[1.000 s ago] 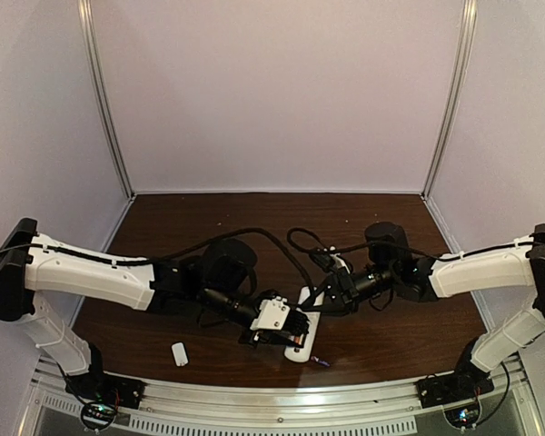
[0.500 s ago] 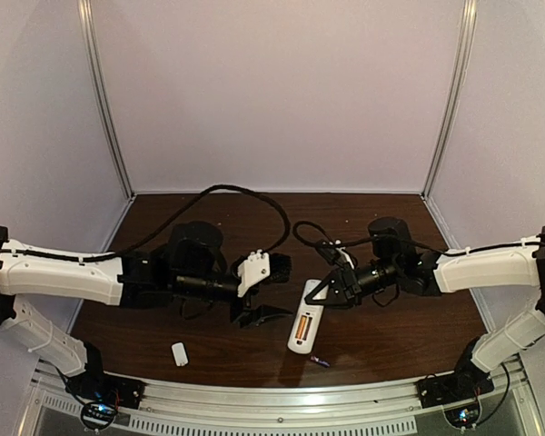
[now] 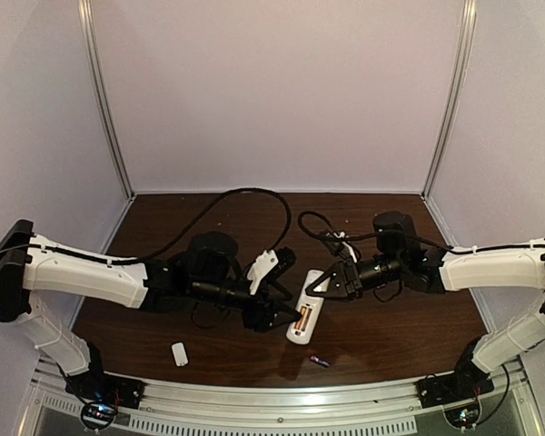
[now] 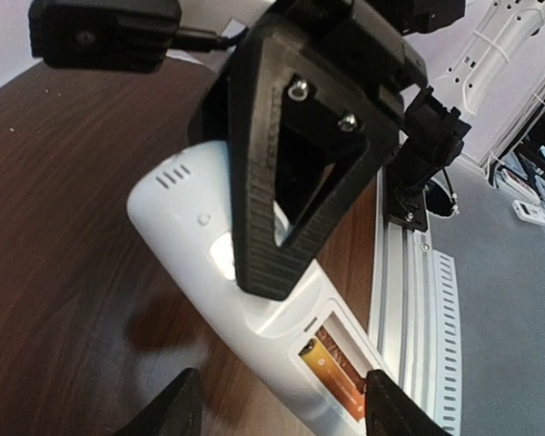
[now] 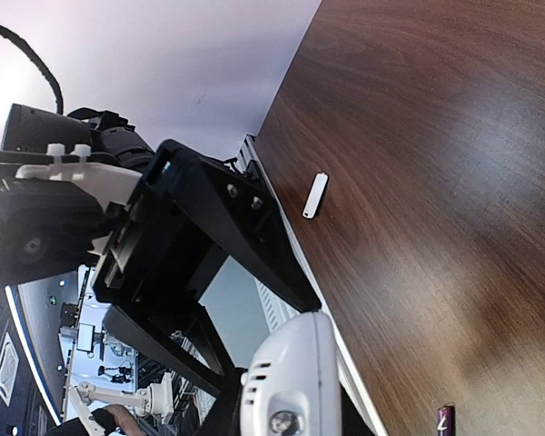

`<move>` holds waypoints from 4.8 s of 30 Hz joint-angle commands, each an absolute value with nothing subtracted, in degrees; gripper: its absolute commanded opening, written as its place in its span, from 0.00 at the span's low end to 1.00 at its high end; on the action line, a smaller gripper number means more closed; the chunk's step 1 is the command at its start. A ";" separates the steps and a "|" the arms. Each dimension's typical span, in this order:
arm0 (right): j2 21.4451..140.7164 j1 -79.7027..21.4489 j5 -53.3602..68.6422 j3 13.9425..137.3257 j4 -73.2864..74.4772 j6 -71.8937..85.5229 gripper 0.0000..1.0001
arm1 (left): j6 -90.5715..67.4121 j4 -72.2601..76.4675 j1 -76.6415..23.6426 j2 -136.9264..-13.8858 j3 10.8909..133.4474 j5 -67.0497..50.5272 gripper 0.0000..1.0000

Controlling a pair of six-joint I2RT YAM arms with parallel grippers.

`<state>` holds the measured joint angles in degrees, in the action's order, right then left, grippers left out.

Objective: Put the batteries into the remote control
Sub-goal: Press the battery in the battery compartment, then move the battery to the center of the board, then pick up the battery from the center of the board.

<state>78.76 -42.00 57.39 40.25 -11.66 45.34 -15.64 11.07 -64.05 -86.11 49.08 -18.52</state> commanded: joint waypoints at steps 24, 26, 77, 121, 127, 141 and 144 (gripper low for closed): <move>74.82 -29.16 54.83 37.59 -5.76 40.91 0.00 | -8.24 8.43 -63.55 -82.61 50.92 -11.34 0.77; 74.70 -26.84 54.46 37.38 -2.76 39.08 0.00 | -7.39 7.41 -63.62 -82.32 50.60 -11.26 0.76; 66.02 -13.21 50.50 31.92 4.04 36.48 0.00 | 26.81 -39.18 -78.82 -127.34 97.46 -4.85 0.21; 65.94 -13.18 50.19 33.53 7.00 34.67 0.00 | 12.76 -49.63 -66.87 -120.58 80.34 -0.97 0.19; 65.99 -13.19 50.24 32.97 6.36 34.95 0.00 | 12.23 -49.39 -66.34 -119.08 81.11 0.68 0.06; 67.17 -20.80 48.61 30.34 -16.50 49.04 0.00 | 1.98 -16.77 -61.53 -95.40 73.03 -7.25 0.00; 68.44 -24.06 47.40 30.86 -19.63 50.66 0.00 | -4.05 -4.19 -61.51 -90.57 67.61 -8.10 0.00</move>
<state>67.09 -20.71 49.52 30.30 -11.14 46.68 4.34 -24.05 -61.43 -95.15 73.28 -5.21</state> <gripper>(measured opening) 0.225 0.080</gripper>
